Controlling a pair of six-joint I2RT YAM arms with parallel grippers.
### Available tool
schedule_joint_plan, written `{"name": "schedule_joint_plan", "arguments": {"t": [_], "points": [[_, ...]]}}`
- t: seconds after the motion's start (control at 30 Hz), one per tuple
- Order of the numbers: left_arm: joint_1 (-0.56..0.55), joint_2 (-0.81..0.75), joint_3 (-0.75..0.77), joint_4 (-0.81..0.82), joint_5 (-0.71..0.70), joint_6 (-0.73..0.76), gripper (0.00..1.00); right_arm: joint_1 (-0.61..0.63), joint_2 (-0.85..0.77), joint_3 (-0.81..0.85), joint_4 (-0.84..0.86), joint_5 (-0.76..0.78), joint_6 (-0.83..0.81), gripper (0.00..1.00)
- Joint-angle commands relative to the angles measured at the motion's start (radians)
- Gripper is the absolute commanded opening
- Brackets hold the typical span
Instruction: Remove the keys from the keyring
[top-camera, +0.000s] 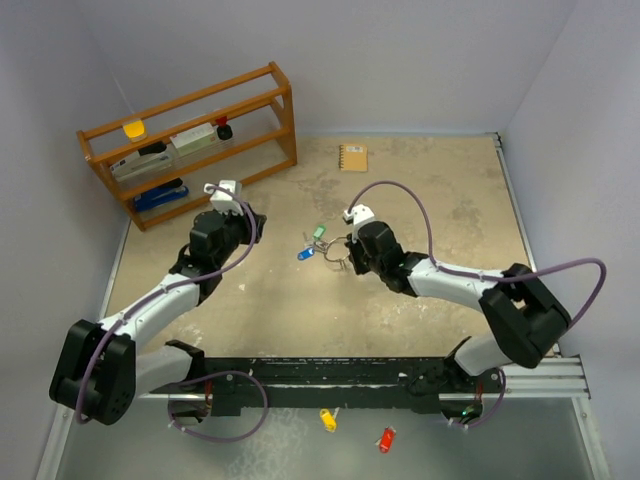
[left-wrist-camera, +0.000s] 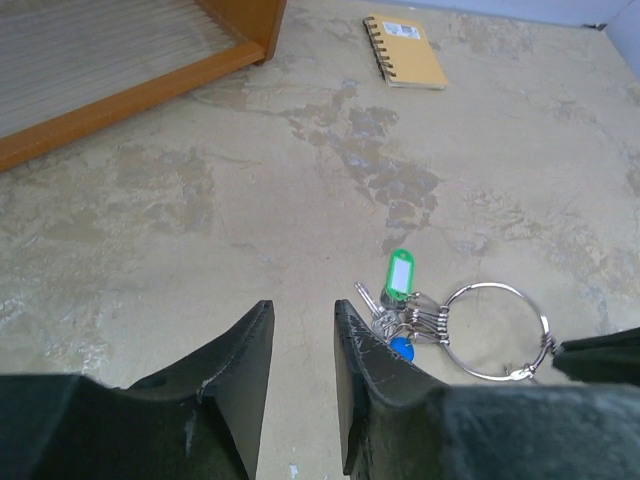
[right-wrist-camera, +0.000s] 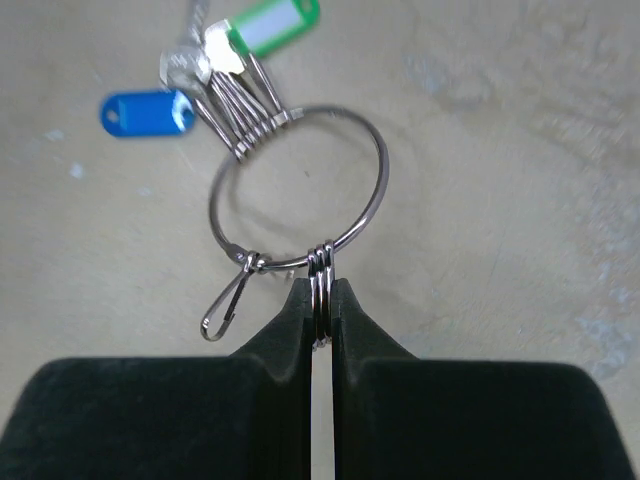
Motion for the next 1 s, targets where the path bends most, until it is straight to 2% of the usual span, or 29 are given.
{"name": "schedule_joint_plan", "arguments": {"t": [0.0,0.2,0.37,0.6,0.8,0.97], "points": [[-0.002,0.012,0.045,0.023,0.025,0.038,0.27,0.023,-0.123,0.112,0.04,0.022,-0.072,0.0],[-0.001,0.041,0.079,0.026,0.066,0.054,0.31,0.03,-0.208,0.174,0.087,0.002,-0.11,0.0],[-0.001,0.065,0.093,0.091,0.181,0.06,0.33,0.034,-0.24,0.195,0.111,-0.022,-0.113,0.0],[-0.008,0.093,0.034,0.337,0.476,0.083,0.38,0.039,-0.282,0.212,0.141,-0.017,-0.104,0.0],[-0.032,0.109,-0.023,0.507,0.577,0.119,0.42,0.049,-0.284,0.218,0.15,-0.008,-0.102,0.0],[-0.068,0.154,-0.043,0.638,0.668,0.123,0.56,0.058,-0.285,0.261,0.155,0.008,-0.095,0.0]]}}
